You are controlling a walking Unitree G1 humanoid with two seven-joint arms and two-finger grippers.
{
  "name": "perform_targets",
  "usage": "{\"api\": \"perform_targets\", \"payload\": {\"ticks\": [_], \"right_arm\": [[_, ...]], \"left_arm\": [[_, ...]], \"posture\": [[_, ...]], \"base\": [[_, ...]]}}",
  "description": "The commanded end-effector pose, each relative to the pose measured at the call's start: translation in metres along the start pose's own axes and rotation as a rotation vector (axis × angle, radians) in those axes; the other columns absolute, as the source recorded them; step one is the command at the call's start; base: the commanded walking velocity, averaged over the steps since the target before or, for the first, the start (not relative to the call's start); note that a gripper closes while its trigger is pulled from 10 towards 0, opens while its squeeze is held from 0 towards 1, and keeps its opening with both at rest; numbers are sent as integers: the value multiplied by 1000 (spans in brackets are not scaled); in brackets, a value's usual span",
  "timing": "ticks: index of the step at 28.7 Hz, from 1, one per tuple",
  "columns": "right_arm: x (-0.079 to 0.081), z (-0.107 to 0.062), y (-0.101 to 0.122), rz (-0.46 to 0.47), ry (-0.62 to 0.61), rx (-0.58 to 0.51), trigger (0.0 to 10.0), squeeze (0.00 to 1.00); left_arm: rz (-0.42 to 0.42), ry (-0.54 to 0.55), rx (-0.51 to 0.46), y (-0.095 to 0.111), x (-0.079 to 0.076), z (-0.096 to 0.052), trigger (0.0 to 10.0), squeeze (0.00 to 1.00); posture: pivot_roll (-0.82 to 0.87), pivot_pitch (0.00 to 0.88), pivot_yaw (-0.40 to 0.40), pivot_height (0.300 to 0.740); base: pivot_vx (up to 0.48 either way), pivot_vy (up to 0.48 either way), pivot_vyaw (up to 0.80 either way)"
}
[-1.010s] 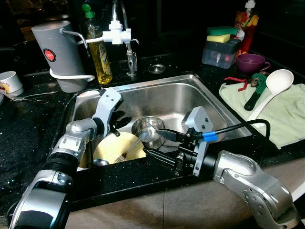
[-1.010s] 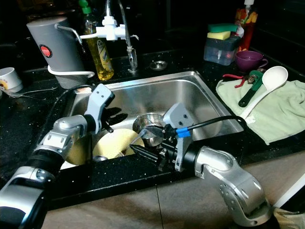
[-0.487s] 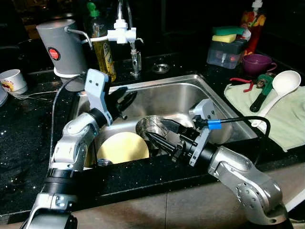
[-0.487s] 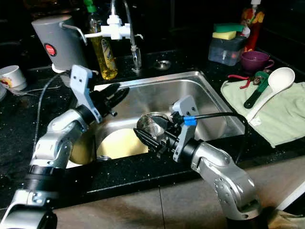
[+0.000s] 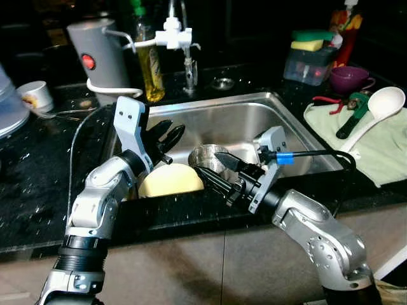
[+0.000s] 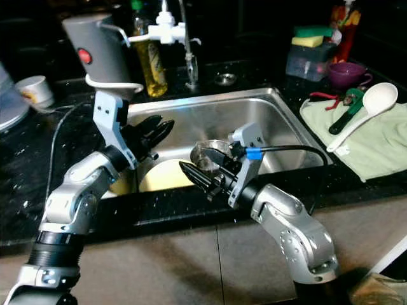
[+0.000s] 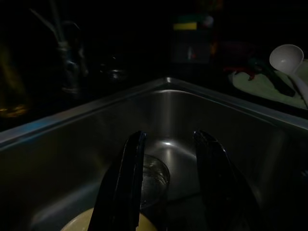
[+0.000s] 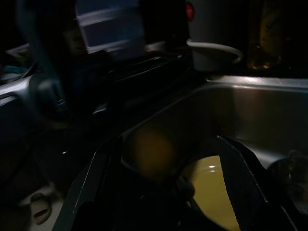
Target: Kitchen organization
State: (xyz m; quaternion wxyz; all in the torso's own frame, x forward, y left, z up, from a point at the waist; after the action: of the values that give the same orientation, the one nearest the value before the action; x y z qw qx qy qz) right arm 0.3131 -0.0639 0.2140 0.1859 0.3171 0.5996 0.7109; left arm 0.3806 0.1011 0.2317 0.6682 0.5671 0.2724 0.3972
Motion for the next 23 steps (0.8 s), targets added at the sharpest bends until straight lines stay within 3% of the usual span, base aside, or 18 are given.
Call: {"api": "perform_targets", "payload": {"ticks": [1, 9, 11, 13, 21, 23], "right_arm": [[-9, 0, 2, 4, -37, -17, 10000, 0], [-14, -1, 3, 7, -54, -37, 10000, 0], [-21, -3, -3, 0, -89, -32, 10000, 0], [-34, -7, -14, -6, -155, -8, 10000, 0], [-55, -14, -28, 56, -286, -34, 10000, 0], [-63, -19, -50, 80, -338, 5, 10000, 0]], "left_arm": [[-8, 2, 30, -7, -2, -4, 10000, 0], [-20, -18, 47, -14, -12, -7, 10000, 0], [-29, -35, 65, -21, -19, -11, 10000, 0], [-43, -47, 96, -31, -26, -18, 10000, 0], [-79, -47, 149, -54, -44, -39, 10000, 0], [-83, 4, 189, -68, -47, -52, 10000, 0]], "posture": [[-77, 0, 58, 740], [-78, 0, 55, 740], [-79, 0, 54, 740], [-81, 0, 53, 740], [-87, 0, 51, 740], [-86, 0, 45, 740]], "base": [[-394, 0, 0], [-391, 0, 0], [-386, 0, 0], [-371, 0, 0], [-264, 0, 0], [0, 0, 0]]}}
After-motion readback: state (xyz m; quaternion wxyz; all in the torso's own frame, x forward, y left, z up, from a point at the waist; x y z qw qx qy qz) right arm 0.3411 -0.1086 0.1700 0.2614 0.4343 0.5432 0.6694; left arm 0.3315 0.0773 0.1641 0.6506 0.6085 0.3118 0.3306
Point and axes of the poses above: a point about 5 cm out from each wrist's last joint towards the gripper, its own z axis pointing out of the wrist towards the gripper, its own y axis along the axis of the wrist's last joint, x = y × z, the point moved 6 cm from there along z, pointing out of the wrist towards the gripper, and after that the axes turned 7 degrees about z, right-handed, at the moved point
